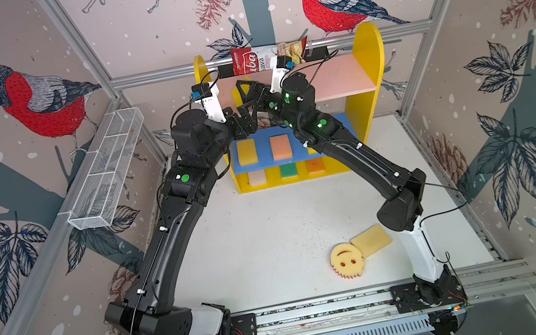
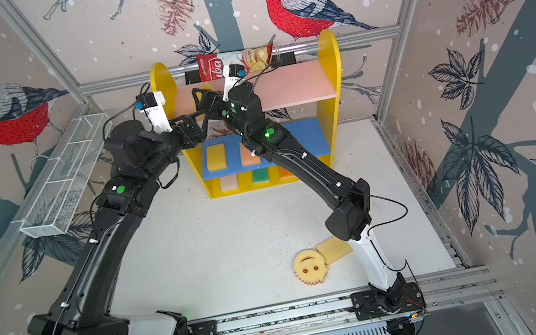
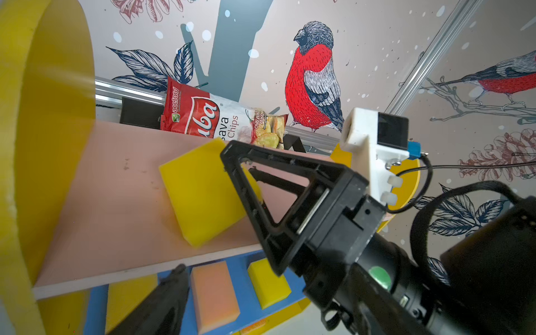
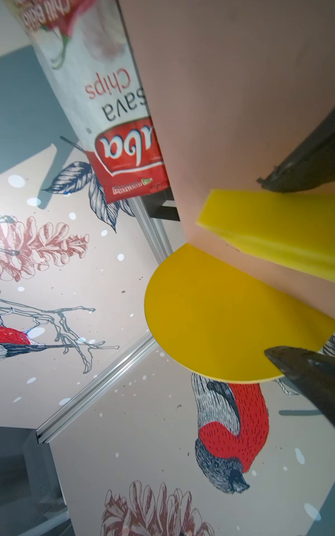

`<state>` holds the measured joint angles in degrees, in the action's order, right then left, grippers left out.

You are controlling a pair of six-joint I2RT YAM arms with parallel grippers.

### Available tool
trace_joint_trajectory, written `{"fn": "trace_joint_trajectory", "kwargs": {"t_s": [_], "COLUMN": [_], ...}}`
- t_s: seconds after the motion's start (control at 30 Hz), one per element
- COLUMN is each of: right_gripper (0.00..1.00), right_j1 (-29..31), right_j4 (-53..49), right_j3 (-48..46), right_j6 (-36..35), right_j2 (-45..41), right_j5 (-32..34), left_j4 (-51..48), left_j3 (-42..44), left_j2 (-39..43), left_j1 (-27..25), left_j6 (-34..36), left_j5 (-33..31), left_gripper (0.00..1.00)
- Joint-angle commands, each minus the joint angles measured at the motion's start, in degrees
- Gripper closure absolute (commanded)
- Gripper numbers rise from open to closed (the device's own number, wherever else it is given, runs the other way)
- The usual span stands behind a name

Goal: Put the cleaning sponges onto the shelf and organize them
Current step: 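Lower the yellow sponge onto the pink top shelf with the right gripper, then open the right gripper and release the yellow sponge on the top shelf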

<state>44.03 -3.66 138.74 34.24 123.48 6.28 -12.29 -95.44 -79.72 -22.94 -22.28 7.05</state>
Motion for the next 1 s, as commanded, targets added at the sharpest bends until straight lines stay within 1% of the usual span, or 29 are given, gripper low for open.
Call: {"fn": "trace_joint_trajectory", "kwargs": {"t_s": [0.0,0.13,0.17,0.23,0.3,0.33,0.43,0.47,0.63,0.77,0.83,0.97], "right_gripper": [0.17,0.18,0.19,0.22,0.27,0.32,0.45,0.47,0.48,0.48,0.5,0.5], "right_j1": [-1.13,-1.41,-1.41,-1.48,-1.57,-1.66,-2.02,-2.13,-2.03,-1.77,-1.61,-1.1], "right_j4": [-5.87,-5.57,-5.56,-5.46,-5.56,-5.7,-4.83,-4.57,-4.59,-5.09,-5.42,-4.9], "right_j3": [-2.21,-4.17,-4.39,-4.56,-4.64,-4.77,-6.2,-6.62,-5.9,-3.75,-2.54,-2.33], "right_j6": [-0.29,0.48,0.54,0.74,0.9,1.13,2.07,2.47,3.81,4.4,4.56,4.95], "right_j2": [-0.48,-1.3,-1.4,-1.49,-1.49,-1.69,-2.33,-2.36,-1.07,0.68,1.38,1.96], "right_j5": [3.71,2.73,2.38,1.76,1.3,0.94,-0.4,-0.89,-3.11,-3.63,-4.1,-4.15], "left_j4": [3.37,4.27,4.36,4.3,4.3,4.3,4.37,4.32,5.12,4.85,4.6,4.12], "left_j3": [0.5,1.31,1.13,0.58,-0.11,-0.46,-1.15,-1.32,-0.48,-0.19,0.03,0.16], "left_j2": [0.18,-0.34,-0.64,-1.22,-1.72,-1.9,-2.1,-2.02,-0.42,0.6,0.95,1.13], "left_j1": [0.0,0.0,-0.02,0.01,0.0,0.05,0.0,0.0,-0.01,0.04,0.0,0.0], "left_j6": [0.6,0.1,-0.07,-0.13,-0.44,-0.72,-1.0,-0.86,-1.1,-0.72,-0.56,-0.16], "left_j5": [-0.2,-0.06,0.11,0.42,0.55,0.75,1.26,0.95,0.06,-0.8,-0.98,-1.24], "left_gripper": [0.21,0.46,0.5,0.63,0.67,0.69,0.7,0.7,0.69,0.69,0.68,0.68]}}
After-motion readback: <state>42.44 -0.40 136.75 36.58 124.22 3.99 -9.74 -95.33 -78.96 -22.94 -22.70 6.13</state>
